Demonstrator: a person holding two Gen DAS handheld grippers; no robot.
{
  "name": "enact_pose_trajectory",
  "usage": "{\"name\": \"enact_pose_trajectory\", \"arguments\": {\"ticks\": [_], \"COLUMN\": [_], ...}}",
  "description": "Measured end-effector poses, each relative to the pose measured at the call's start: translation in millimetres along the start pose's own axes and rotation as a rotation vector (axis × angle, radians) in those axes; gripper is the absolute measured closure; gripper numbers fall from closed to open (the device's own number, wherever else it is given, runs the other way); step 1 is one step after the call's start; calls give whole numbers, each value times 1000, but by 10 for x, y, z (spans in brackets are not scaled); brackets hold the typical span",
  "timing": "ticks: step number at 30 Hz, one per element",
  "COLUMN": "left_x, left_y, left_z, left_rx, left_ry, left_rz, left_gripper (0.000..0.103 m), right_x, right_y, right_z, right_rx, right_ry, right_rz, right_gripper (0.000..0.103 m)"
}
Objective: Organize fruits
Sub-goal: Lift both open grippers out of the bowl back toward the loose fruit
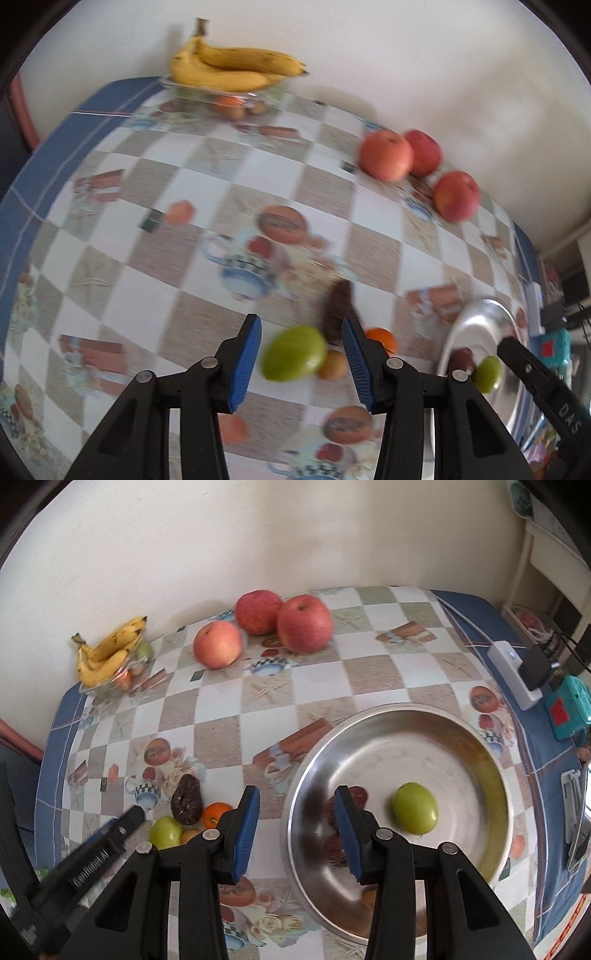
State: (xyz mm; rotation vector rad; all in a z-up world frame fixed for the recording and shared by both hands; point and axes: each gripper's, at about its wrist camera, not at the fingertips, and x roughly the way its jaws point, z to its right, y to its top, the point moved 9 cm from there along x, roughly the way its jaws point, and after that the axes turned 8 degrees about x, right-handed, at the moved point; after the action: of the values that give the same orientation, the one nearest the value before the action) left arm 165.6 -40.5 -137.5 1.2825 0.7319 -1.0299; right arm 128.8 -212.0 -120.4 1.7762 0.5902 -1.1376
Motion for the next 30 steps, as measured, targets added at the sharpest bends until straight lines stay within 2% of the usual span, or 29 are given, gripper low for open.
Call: {"name": "enact_pose_trajectory", "arguments": {"ticks": [10, 19, 27, 28, 30], "left_x": [58, 194, 205, 205, 214], "left_y": [8, -111, -109, -108, -100], "left_z": [-307, -417, -404, -398, -392], "left_rx": [-69, -98, -93, -91, -89], "left_ry": [35, 51, 57, 58, 62], "left_rz": [-12, -60, -61, -61, -63], "left_gripper": [54, 54, 54, 53, 43], "right_x": [281, 300, 278, 290, 306], "right_y": [-201, -252, -190, -193, -195], "right_z": [-34, 36, 213, 236, 273], "right_rx": [-38, -62, -62, -58, -54], "right_ry": [-21, -56, -99, -98, -101], "right_rz": [-56, -58, -46, -52, -57], "right_gripper": [60, 60, 60, 59, 54]}}
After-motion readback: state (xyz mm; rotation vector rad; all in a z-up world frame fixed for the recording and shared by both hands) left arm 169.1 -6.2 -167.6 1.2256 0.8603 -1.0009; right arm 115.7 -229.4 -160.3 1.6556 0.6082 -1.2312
